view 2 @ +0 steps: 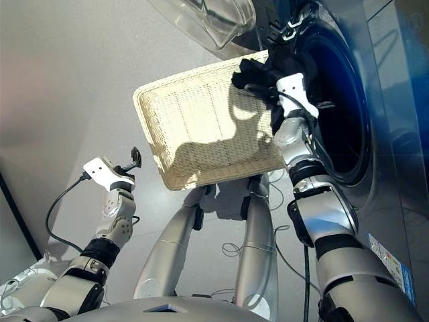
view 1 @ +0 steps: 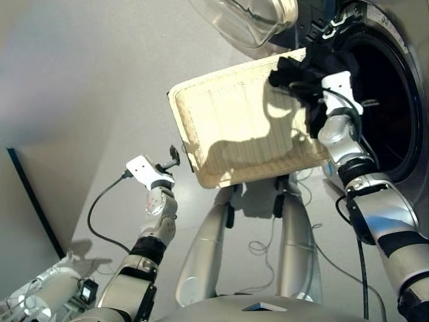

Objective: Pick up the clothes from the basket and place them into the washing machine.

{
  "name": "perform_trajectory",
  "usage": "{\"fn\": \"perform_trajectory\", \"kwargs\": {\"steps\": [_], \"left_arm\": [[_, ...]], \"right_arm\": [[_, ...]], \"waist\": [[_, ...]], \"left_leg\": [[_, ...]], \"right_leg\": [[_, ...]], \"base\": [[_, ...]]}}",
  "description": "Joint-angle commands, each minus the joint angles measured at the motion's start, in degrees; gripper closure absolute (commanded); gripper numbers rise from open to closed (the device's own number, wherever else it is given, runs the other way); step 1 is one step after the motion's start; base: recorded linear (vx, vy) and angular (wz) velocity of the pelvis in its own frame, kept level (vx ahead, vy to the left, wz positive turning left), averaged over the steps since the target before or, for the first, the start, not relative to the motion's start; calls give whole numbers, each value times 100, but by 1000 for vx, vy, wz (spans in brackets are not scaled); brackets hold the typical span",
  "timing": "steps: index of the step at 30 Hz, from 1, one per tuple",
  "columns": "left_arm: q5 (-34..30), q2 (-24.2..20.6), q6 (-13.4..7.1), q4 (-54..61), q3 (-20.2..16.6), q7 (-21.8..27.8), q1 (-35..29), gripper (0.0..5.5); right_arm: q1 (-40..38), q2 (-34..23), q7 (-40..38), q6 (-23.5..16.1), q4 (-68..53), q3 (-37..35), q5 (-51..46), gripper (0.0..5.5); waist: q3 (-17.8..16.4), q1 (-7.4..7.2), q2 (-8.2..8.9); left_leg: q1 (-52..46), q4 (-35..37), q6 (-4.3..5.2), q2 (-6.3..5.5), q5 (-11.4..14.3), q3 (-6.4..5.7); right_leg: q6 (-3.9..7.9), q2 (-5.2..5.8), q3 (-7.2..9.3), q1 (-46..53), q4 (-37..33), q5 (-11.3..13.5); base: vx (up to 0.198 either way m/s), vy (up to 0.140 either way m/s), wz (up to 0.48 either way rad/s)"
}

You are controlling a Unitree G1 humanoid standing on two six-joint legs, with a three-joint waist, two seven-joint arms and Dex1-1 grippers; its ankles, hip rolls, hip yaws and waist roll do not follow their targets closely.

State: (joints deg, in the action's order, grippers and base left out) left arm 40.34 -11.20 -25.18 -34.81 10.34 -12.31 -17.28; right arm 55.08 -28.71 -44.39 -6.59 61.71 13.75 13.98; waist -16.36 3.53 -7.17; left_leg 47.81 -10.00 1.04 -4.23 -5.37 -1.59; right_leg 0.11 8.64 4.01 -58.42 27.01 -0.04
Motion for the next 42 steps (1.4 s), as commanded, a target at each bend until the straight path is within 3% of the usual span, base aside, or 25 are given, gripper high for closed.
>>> {"fn": "perform_trajectory", "kwargs": {"steps": [1, 4, 8, 12, 13, 14, 15, 16, 20, 22, 25, 31, 34, 40, 41, 42], "left_arm": [[-163, -246, -480, 198, -48, 16, 203, 0], [-30, -276, -489, 243, 15, 16, 264, 0], [239, -276, -454, 290, 222, -118, 352, 0], [349, -307, -426, 449, 250, -127, 520, 0], [377, -322, -430, 504, 261, -138, 566, 0], [400, -345, -434, 526, 265, -145, 577, 0], [398, -360, -414, 516, 248, -140, 587, 0], [400, -382, -397, 519, 206, -127, 591, 0], [406, -359, -362, 521, 69, -60, 610, 0], [387, -382, -353, 549, 21, -35, 621, 0], [382, -408, -344, 519, -40, 54, 596, 0], [468, -381, -243, 277, -227, 289, 510, 0], [410, -335, -230, 106, -306, 416, 457, 0], [539, -144, -183, -488, -347, 599, 258, 0], [477, -123, -166, -630, -322, 614, 215, 0], [458, -98, -143, -718, -299, 653, 199, 0]], "right_arm": [[391, -996, -1059, 122, -182, -84, 483, 550], [792, -1367, -1415, 152, 193, -490, -198, 550], [1355, -1530, -2071, -162, 591, -1021, -1742, 550], [1620, -1717, -2287, -186, 460, -1054, -2057, 550], [1715, -1751, -2282, -213, 422, -1052, -2120, 550], [1760, -1756, -2111, -219, 449, -946, -2194, 550], [1829, -1759, -1761, -310, 486, -839, -2355, 50], [1895, -1751, -1387, -431, 467, -678, -2535, 0], [1644, -1112, -357, -1082, -38, -366, -2956, 0], [1457, -950, -206, -1142, -129, -327, -2870, 0], [1169, -588, 672, -1424, -222, -296, -3326, 0], [632, -147, 1744, -1474, -59, -54, -3673, 0], [162, 74, 2310, -1613, -209, -34, -3868, 0], [-444, 459, 2669, -1619, -74, -109, -4028, 0], [-568, 573, 2738, -1608, -33, -126, -4106, 0], [-698, 658, 2787, -1594, -45, -129, -4135, 0]], "waist": [[262, 11, -379], [304, 78, -465], [315, 147, -583], [334, 164, -671], [359, 188, -692], [347, 204, -691], [342, 207, -676], [322, 203, -649], [237, 144, -592], [222, 110, -555], [182, 45, -472], [114, -13, -329], [101, -61, -248], [160, -88, -106], [173, -83, -71], [155, -122, -33]], "left_leg": [[302, -557, 51, 27, 521, 9], [571, -856, -9, -11, 624, 34], [1019, -1425, -95, -91, 795, 65], [1423, -1932, -135, -191, 908, 66], [1438, -2054, -118, -197, 1068, 21], [1513, -2166, -122, -221, 1095, 27], [1569, -2234, -114, -229, 1107, 43], [1601, -2303, -106, -223, 1139, 55], [1631, -2398, -105, -217, 1142, 120], [1627, -2427, -95, -212, 1146, 129], [1577, -2372, -61, -182, 1114, 118], [1339, -2069, 4, -81, 1017, 97], [1162, -1874, 28, -28, 966, 50], [593, -1467, 85, 72, 914, -32], [403, -1331, 101, 95, 877, -62], [338, -1219, 92, 77, 693, -41]], "right_leg": [[645, 76, -181, -221, -507, 694], [637, 97, -289, -523, -188, 599], [610, 127, -396, -938, 350, 410], [596, 156, -526, -1380, 898, 330], [635, 131, -584, -1424, 1083, 153], [628, 138, -617, -1504, 1212, 132], [618, 146, -639, -1552, 1284, 118], [610, 157, -649, -1568, 1329, 90], [582, 161, -647, -1528, 1354, 153], [570, 152, -637, -1486, 1342, 169], [572, 143, -625, -1388, 1271, 219], [561, 128, -496, -1012, 841, 318], [548, 65, -394, -761, 592, 331], [549, 16, -200, -125, 85, 364], [552, 5, -163, 57, -61, 392], [521, 25, -122, 151, -241, 587]], "base": [[5, 51, -52], [3, 67, -21], [5, 59, 92], [31, 56, 18], [90, 39, 100], [81, 29, 104], [0, 0, 0], [0, 0, 0], [0, 0, 0], [0, 0, 0], [0, 0, 0], [0, 0, 0], [-11, -69, -101], [-2, -72, -45], [-88, -72, -23], [-73, -77, 2]]}}
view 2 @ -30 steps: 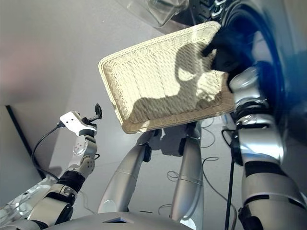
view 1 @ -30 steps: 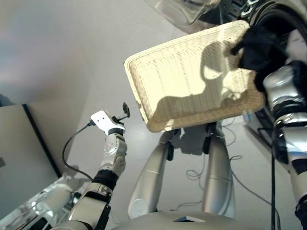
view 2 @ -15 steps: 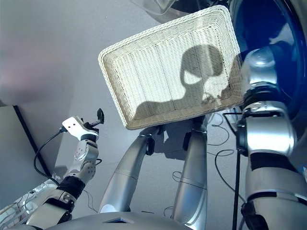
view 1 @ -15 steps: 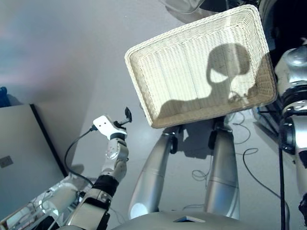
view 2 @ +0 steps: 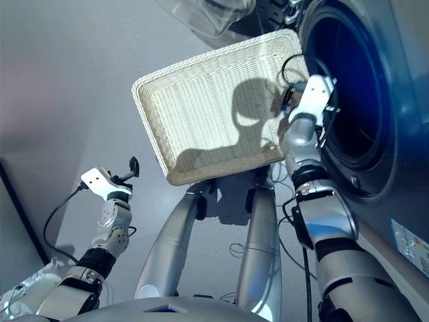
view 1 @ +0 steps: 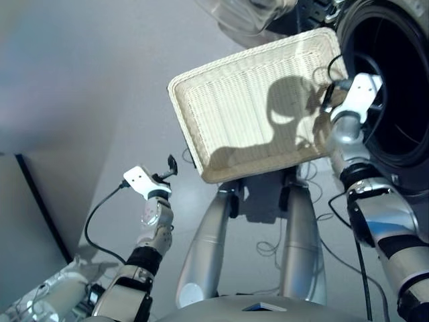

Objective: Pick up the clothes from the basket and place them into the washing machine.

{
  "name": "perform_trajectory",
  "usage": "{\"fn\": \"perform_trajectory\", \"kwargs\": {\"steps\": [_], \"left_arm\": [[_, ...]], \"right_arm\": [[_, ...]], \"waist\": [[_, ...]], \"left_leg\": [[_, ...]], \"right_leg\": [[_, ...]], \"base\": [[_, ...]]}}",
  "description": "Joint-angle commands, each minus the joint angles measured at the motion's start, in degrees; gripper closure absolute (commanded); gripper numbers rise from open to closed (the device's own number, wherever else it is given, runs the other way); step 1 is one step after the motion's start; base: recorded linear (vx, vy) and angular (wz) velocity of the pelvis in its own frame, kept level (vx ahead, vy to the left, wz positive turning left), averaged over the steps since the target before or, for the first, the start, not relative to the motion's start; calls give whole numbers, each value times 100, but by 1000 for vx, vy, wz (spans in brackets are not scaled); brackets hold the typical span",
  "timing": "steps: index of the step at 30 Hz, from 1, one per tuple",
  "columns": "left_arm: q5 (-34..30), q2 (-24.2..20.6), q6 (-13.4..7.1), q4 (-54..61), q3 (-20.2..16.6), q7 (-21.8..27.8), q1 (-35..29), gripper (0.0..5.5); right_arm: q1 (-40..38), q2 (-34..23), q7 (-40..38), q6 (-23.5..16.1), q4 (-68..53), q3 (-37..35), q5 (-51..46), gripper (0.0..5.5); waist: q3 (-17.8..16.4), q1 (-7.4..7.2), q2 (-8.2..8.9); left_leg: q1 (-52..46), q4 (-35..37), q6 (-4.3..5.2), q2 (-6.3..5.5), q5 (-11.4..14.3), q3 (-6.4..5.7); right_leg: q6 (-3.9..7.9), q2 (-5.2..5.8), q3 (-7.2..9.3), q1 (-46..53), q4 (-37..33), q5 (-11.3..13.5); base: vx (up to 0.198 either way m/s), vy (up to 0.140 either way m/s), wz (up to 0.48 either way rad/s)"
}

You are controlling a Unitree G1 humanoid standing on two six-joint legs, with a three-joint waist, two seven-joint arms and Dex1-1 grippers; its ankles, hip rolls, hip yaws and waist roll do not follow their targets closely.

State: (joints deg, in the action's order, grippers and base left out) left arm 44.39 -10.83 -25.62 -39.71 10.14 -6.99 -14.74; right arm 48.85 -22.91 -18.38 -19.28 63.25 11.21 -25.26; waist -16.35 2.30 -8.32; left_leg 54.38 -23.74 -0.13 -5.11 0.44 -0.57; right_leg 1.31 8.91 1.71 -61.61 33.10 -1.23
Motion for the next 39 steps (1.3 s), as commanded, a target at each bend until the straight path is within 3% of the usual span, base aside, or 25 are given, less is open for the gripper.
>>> {"fn": "perform_trajectory", "kwargs": {"steps": [1, 11, 20, 23, 27, 33, 39], "left_arm": [[-60, -91, -57, -434, -281, 139, -72, 0], [-1468, 135, 233, -1932, -83, 202, 85, 0], [-2599, 188, 417, -2792, -199, 289, 528, 0], [-2664, 230, 485, -2934, -358, 350, 669, 0], [-3028, 195, 403, -2869, -285, 347, 875, 0], [-3228, 142, 569, -2984, -295, 580, 1108, 0], [-3377, 108, 701, -3157, -395, 793, 1245, 0]], "right_arm": [[-235, 201, 276, -301, -173, 155, -203, 0], [-1910, 851, 761, 49, 219, 451, 364, 0], [-3287, 1089, 1121, 200, 561, 253, 634, 0], [-3583, 1108, 1224, 252, 609, 167, 669, 0], [-3952, 1092, 1353, 333, 692, 146, 896, 0], [-4256, 1050, 1571, 529, 1052, -15, 1135, 0], [-4364, 1022, 1731, 636, 1209, -162, 1216, 0]], "waist": [[159, -19, 127], [258, -146, 555], [644, -245, 899], [792, -257, 953], [930, -248, 1006], [1167, -242, 1007], [1349, -237, 974]], "left_leg": [[-515, 258, 225, 193, 99, -148], [-2447, 1082, 326, 377, 47, -120], [-3894, 1982, 454, 453, -157, 2], [-4171, 2202, 463, 444, -235, 58], [-4497, 2320, 447, 408, -273, 41], [-5003, 2633, 448, 453, -369, 49], [-5376, 2606, 374, 447, -239, 124]], "right_leg": [[411, -14, 141, 671, -978, 728], [470, -67, 383, 2645, -2119, 918], [592, -258, 514, 4232, -3246, 1128], [632, -297, 528, 4488, -3417, 1155], [618, -335, 551, 4835, -3349, 1080], [619, -388, 634, 5290, -3246, 917], [618, -363, 646, 5651, -3171, 786]], "base": [[-64, -78, 45], [63, -50, -80], [61, 20, -41], [37, 52, -26], [23, 22, 6], [9, 7, 10], [63, 25, 29]]}}
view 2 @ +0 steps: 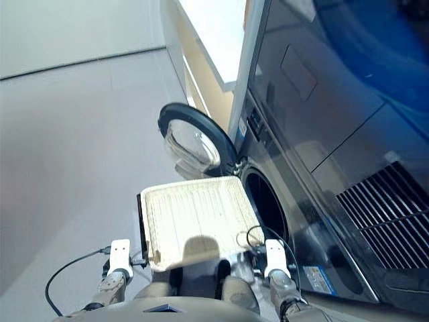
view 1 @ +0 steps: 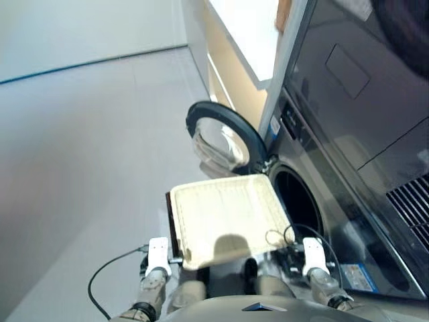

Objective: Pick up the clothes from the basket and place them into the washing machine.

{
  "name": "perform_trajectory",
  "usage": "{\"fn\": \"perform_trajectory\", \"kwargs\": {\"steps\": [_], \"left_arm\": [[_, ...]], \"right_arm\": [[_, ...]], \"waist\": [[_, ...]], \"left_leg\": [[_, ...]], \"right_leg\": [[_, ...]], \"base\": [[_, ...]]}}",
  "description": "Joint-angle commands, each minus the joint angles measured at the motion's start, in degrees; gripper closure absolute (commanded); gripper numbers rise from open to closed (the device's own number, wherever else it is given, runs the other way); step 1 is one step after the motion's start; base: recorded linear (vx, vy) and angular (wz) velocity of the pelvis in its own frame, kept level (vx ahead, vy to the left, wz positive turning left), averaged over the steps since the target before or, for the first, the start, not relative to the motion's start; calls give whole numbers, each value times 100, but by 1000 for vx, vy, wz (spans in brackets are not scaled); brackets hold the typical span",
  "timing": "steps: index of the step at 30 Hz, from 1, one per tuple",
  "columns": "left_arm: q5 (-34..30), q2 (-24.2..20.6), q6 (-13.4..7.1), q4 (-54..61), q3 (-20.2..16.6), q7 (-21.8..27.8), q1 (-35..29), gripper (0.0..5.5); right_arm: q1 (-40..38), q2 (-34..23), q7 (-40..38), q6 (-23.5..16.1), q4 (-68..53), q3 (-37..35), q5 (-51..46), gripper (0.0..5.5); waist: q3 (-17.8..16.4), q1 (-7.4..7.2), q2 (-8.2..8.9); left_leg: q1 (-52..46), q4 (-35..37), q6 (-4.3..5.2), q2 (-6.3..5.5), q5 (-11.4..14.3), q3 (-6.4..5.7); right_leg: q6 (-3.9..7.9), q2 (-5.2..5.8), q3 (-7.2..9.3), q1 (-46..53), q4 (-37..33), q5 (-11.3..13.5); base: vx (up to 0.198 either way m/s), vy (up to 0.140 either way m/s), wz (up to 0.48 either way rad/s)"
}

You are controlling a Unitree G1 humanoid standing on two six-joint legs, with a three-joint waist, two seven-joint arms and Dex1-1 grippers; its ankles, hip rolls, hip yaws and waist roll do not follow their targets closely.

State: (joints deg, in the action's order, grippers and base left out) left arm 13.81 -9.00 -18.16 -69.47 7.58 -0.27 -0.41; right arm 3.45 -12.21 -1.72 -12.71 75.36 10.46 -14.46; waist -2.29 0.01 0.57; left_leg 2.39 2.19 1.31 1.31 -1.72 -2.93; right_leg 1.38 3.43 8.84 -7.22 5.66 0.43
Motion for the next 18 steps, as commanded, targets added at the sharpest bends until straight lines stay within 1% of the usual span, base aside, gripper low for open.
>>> {"fn": "perform_trajectory", "kwargs": {"steps": [1, 4, 8, 13, 18], "left_arm": [[-299, -79, -24, -189, -157, 143, -178, 0], [-220, -100, -7, -211, -238, 186, -167, 0], [-179, -81, -27, -140, -229, 179, -138, 0], [-121, -26, -51, -54, -171, 153, -170, 0], [-64, 24, -37, 17, -73, 120, -228, 0]], "right_arm": [[172, -55, 75, -24, -17, -81, 182, 0], [166, -55, 78, -26, -104, -42, 211, 0], [161, -4, 43, -8, -139, 4, 279, 0], [185, 49, 20, -16, -182, 75, 293, 0], [226, 77, 16, -12, -177, 98, 204, 0]], "waist": [[-39, -11, 75], [-22, -15, 65], [5, -5, 60], [75, 5, 57], [118, 13, 73]], "left_leg": [[-216, 3, 221, -191, -4, 361], [-299, -58, 192, -185, 70, 378], [-441, -127, 146, -179, 164, 398], [-512, -106, 148, -167, 169, 401], [-506, -136, 144, -153, 190, 373]], "right_leg": [[602, 189, -66, 234, -392, 592], [583, 201, -84, 299, -292, 522], [572, 209, -79, 434, -202, 440], [584, 202, -65, 583, -320, 414], [578, 192, -35, 617, -336, 381]], "base": [[0, 0, 0], [0, 0, 0], [26, 5, -7], [0, 0, 0], [0, 0, 0]]}}
